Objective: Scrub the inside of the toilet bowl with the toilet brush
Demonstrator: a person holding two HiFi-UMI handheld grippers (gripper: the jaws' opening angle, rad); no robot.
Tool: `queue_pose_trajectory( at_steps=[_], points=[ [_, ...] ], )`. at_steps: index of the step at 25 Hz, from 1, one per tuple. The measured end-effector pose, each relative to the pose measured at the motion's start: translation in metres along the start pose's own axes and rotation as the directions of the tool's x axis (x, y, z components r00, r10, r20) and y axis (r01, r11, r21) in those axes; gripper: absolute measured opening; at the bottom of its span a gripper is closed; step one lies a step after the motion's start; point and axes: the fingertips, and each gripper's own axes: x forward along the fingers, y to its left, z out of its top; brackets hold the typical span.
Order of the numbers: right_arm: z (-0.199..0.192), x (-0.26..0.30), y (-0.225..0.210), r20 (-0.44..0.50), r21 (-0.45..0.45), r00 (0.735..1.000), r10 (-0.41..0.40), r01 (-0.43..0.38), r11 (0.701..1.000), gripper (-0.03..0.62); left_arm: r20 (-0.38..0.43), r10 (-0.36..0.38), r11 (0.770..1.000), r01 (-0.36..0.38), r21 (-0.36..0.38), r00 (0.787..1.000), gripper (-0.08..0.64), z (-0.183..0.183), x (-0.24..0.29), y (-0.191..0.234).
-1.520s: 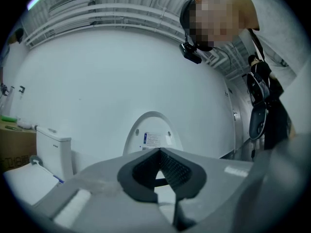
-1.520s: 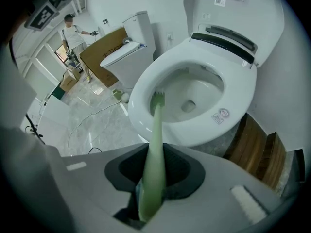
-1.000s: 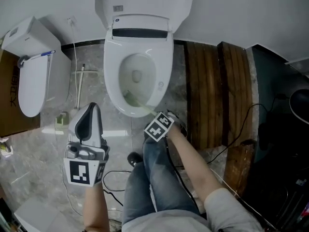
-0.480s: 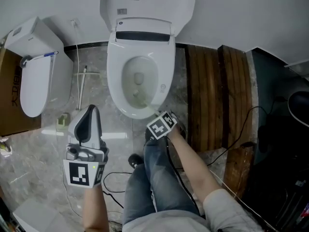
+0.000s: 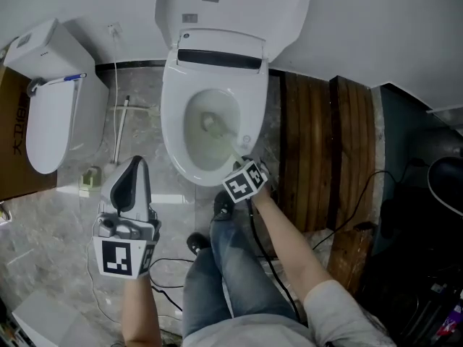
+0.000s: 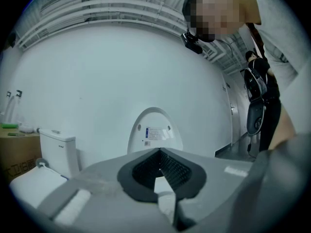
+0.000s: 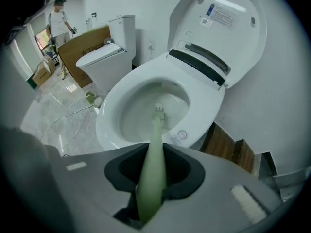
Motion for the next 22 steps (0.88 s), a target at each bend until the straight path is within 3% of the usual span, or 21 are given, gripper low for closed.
queue_pose_trajectory(
  at_steps=[3,7,14,22],
  points=[
    [0.015,0.005,-0.013,0.001,-0.032,1.000,-0.027,0.027,0.999,0.084,0.015,-0.015,1.000,0.016,-0.015,1.000,0.000,0.002,0.015,0.003],
    [0.036,0.015,-0.030,0.002,-0.087,0.998,-0.067,0.067,0.994,0.084,-0.031,-0.028,0.999,0.029,0.038,0.999,0.000,-0.007,0.032,0.009],
    [0.070,0.032,-0.067,0.007,-0.235,0.988,-0.151,0.148,0.961,0.084,-0.038,-0.005,1.000,0.006,0.024,0.999,0.000,-0.010,0.059,0.019],
    [0.097,0.048,-0.088,0.027,-0.430,0.970,-0.243,0.231,0.873,0.084,-0.039,0.036,0.999,-0.035,0.002,0.999,0.000,-0.016,0.074,0.027]
  ],
)
